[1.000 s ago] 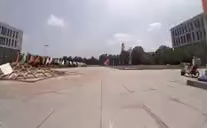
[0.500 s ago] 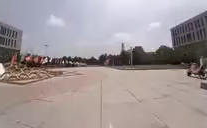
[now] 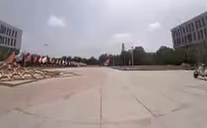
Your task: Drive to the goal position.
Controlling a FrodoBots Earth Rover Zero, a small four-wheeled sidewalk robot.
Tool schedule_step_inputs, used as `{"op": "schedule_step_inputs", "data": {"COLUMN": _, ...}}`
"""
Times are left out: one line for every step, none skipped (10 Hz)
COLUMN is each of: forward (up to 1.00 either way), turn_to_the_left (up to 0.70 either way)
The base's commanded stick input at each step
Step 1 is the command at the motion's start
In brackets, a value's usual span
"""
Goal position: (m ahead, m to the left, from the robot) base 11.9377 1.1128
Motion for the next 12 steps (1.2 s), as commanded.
{"op": "schedule_step_inputs", "data": {"forward": 1.0, "turn_to_the_left": 0.0}}
{"op": "schedule_step_inputs", "data": {"forward": 1.0, "turn_to_the_left": 0.0}}
{"op": "schedule_step_inputs", "data": {"forward": 1.0, "turn_to_the_left": 0.0}}
{"op": "schedule_step_inputs", "data": {"forward": 1.0, "turn_to_the_left": 0.0}}
{"op": "schedule_step_inputs", "data": {"forward": 1.0, "turn_to_the_left": 0.0}}
{"op": "schedule_step_inputs", "data": {"forward": 1.0, "turn_to_the_left": 0.0}}
{"op": "schedule_step_inputs", "data": {"forward": 1.0, "turn_to_the_left": 0.0}}
{"op": "schedule_step_inputs", "data": {"forward": 1.0, "turn_to_the_left": 0.04}}
{"op": "schedule_step_inputs", "data": {"forward": 1.0, "turn_to_the_left": 0.06}}
{"op": "schedule_step_inputs", "data": {"forward": 1.0, "turn_to_the_left": 0.05}}
{"op": "schedule_step_inputs", "data": {"forward": 1.0, "turn_to_the_left": 0.0}}
{"op": "schedule_step_inputs", "data": {"forward": 1.0, "turn_to_the_left": 0.0}}
